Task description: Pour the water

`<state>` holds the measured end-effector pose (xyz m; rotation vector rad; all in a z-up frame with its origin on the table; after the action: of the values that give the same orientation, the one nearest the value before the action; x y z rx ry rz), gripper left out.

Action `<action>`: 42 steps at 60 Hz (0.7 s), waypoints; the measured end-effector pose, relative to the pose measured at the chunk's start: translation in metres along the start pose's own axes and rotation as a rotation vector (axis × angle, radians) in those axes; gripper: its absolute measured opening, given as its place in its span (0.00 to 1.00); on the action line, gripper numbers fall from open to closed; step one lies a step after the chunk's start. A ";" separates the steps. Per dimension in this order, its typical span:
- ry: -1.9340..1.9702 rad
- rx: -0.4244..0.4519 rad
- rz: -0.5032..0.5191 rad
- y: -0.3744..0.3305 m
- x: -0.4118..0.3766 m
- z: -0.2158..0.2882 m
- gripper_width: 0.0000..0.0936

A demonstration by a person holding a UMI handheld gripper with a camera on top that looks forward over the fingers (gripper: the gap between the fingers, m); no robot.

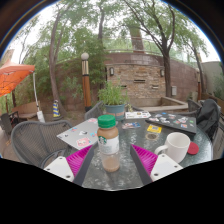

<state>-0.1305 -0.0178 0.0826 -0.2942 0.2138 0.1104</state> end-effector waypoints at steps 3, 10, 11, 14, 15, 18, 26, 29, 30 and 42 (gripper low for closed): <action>-0.012 0.018 -0.008 0.025 -0.008 -0.003 0.88; -0.021 0.058 -0.010 0.055 0.002 0.003 0.87; -0.023 0.066 -0.003 0.059 -0.001 0.004 0.83; -0.041 0.075 0.012 0.068 0.009 -0.004 0.44; -0.049 0.070 0.011 0.070 0.008 -0.006 0.44; -0.068 0.106 0.002 0.071 0.001 0.007 0.44; -0.102 0.124 0.039 0.070 -0.004 0.008 0.39; -0.083 0.109 0.044 0.071 -0.002 0.007 0.33; -0.072 0.102 0.042 0.072 -0.001 0.007 0.33; 0.135 0.087 0.135 0.045 -0.003 0.051 0.33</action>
<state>-0.1297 0.0403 0.1187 -0.2001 0.3716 0.2144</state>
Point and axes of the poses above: the point between the fingertips, and its own axes, seen from behind it with the camera up: x to the right, z up, y forward, the way the camera looks, the point moved 1 cm from there along -y, backward, against the way the camera looks, and after that the axes turned 9 degrees about y, right-handed, at the moved point
